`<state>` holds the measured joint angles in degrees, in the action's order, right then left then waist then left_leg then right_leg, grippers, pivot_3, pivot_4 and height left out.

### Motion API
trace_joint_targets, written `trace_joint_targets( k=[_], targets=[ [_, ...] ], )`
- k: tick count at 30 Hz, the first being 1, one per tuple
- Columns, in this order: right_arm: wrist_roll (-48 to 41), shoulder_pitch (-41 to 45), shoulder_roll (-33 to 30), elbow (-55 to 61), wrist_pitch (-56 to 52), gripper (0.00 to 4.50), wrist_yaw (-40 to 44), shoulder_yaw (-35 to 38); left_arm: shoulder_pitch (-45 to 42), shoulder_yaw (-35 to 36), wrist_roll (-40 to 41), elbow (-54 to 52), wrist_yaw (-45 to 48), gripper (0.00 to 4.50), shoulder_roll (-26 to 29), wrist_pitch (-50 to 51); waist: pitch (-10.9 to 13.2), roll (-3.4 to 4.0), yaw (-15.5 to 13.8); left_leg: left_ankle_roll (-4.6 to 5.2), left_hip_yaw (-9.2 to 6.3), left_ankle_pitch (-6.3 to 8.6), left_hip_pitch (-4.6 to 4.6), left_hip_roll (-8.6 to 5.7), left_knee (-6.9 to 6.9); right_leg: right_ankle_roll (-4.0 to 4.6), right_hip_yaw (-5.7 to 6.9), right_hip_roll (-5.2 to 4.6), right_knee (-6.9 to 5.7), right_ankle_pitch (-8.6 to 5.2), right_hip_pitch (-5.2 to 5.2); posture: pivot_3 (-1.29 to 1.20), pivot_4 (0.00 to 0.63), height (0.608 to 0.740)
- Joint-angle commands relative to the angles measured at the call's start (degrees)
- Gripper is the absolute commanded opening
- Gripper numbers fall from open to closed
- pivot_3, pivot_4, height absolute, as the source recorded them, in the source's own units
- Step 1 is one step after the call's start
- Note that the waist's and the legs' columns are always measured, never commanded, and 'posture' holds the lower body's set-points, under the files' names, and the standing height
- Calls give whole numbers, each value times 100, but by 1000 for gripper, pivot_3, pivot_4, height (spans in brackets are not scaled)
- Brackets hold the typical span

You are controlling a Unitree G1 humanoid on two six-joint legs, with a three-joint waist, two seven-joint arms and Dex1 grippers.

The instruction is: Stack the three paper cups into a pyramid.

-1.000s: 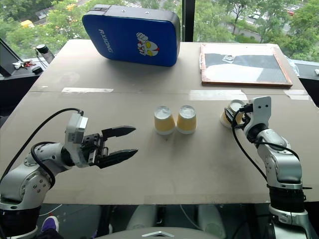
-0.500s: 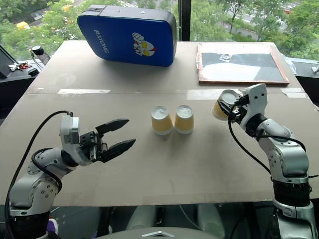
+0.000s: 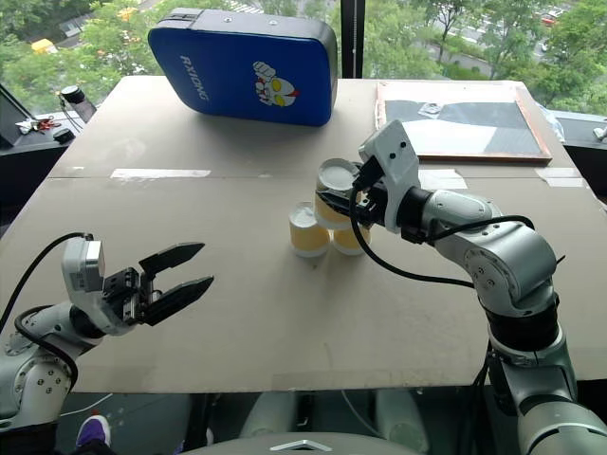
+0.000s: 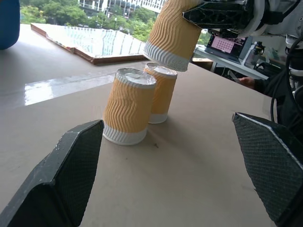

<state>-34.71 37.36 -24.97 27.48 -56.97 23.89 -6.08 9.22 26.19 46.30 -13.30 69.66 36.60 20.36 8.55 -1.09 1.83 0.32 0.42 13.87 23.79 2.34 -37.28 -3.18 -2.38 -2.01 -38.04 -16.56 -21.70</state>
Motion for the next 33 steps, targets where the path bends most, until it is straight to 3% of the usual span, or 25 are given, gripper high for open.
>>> trace_joint_targets(
  k=[1,18,23,29,33],
  targets=[
    [107,270,145,-118,228,2151,72,-43,126,245,154,-134,64,4500,16,-148,0,0,23,0,0,0,-1,0,0,0,0,1,-1,0,0,0,150,740],
    [440,528,353,-617,357,2151,421,-370,447,332,221,-247,3,4500,-103,-302,1,1,37,0,0,0,-1,3,5,0,0,-1,2,0,-1,0,150,740],
    [694,499,259,-732,511,4449,568,-549,469,330,234,-213,17,4500,-92,-316,0,1,36,0,0,0,-2,3,6,0,0,-2,2,0,-1,0,150,740],
    [526,449,-204,-300,599,4449,916,-30,501,209,288,-423,-171,4500,-105,-151,3,1,20,0,0,0,1,3,6,0,1,-4,5,0,-1,0,150,740],
    [129,-104,-786,142,767,4449,1467,596,299,-109,178,-587,-677,4500,-215,40,0,-4,-36,0,-6,0,2,3,6,0,7,-7,8,0,1,0,150,740]
  ],
)
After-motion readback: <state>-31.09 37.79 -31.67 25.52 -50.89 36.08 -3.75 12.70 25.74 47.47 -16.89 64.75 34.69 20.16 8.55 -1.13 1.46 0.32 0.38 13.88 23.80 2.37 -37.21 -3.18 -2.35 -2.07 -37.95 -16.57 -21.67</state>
